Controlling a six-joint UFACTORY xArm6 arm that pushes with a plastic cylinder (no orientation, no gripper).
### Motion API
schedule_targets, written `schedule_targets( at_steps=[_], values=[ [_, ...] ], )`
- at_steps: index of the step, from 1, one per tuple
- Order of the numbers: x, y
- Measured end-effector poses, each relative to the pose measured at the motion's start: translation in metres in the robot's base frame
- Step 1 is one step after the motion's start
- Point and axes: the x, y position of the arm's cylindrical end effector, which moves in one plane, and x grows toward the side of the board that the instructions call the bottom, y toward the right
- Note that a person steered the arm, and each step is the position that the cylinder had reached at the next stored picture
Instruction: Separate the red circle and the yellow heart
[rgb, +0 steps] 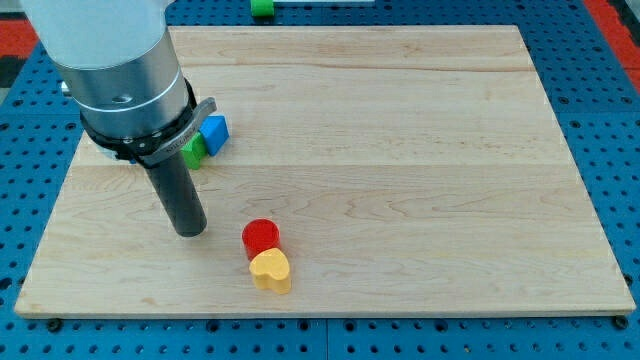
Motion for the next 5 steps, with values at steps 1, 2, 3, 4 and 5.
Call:
schedule_targets(
  at_steps=[1,2,3,4,5],
  values=[
    [0.012,0.031],
    [0.022,0.024],
    [0.025,0.052],
    [0.026,0.092],
    [0.021,0.082]
  ],
)
